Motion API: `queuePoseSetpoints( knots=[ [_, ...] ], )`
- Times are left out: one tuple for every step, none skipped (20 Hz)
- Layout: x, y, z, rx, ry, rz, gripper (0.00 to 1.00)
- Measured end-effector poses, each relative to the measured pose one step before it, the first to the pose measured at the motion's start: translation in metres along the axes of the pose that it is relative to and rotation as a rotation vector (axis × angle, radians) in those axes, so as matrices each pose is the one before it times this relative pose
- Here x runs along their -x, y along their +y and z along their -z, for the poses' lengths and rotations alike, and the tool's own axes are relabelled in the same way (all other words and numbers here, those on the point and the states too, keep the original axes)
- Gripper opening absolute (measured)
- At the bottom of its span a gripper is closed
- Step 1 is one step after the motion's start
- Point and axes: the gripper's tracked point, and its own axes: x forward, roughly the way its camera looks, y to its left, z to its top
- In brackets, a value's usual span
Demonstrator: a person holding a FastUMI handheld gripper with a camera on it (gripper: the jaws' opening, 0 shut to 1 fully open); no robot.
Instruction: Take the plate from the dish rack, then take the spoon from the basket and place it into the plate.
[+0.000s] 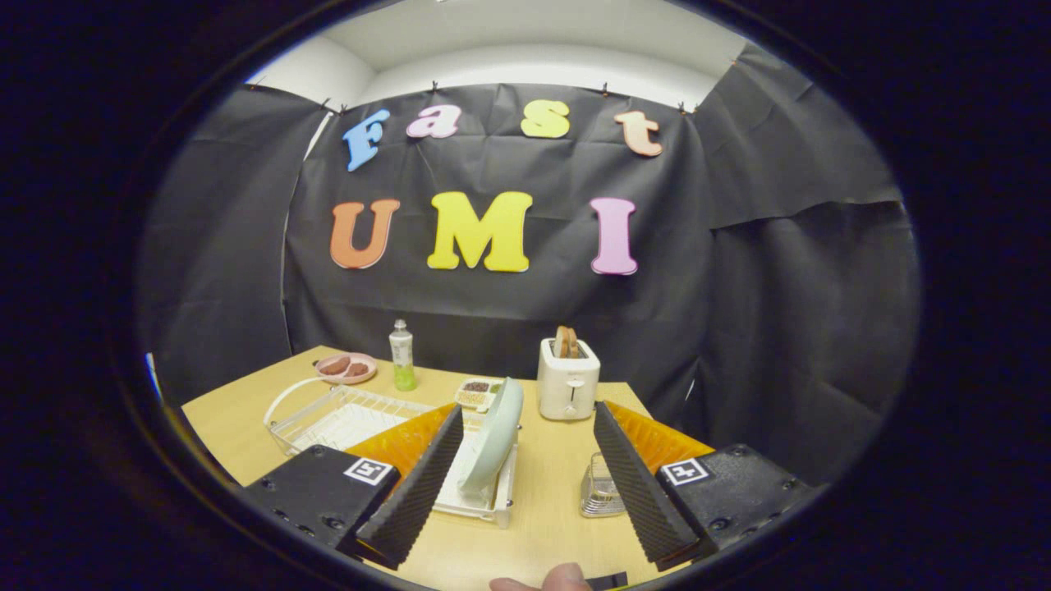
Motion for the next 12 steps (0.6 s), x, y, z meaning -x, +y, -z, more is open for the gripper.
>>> queuePoseSetpoints(
  knots=[
    [-0.00866,0.00305,-0.00315,0.00603,0.01858,-0.00634,1.00],
    [-0.00934,0.00341,-0.00389,-0.00408,0.01754,-0.01002,1.00],
    [-0.01156,0.00356,-0.00172,-0.00743,0.02180,-0.01023,1.00],
    [-0.01143,0.00335,-0.00116,0.00156,0.02581,-0.00750,1.00],
    [-0.01189,0.00421,0.00178,0.00947,0.03722,-0.01054,1.00],
    [-0.01116,0.00104,0.00058,0.00595,0.03723,0.00026,1.00],
    [-0.01035,0.00023,-0.00112,0.00615,0.03595,0.00051,1.00],
    [-0.01007,0.00129,-0.00256,-0.00370,0.03374,-0.00592,1.00],
    [-0.00848,0.00292,-0.00296,-0.00954,0.03087,-0.00946,1.00],
    [-0.00788,0.00087,-0.00282,-0.01231,0.02597,-0.00469,1.00],
    [-0.01004,-0.00136,-0.00079,-0.01641,0.01998,0.00039,1.00],
    [-0.00922,-0.00229,-0.00109,-0.00049,0.02028,0.01021,1.00]
  ],
)
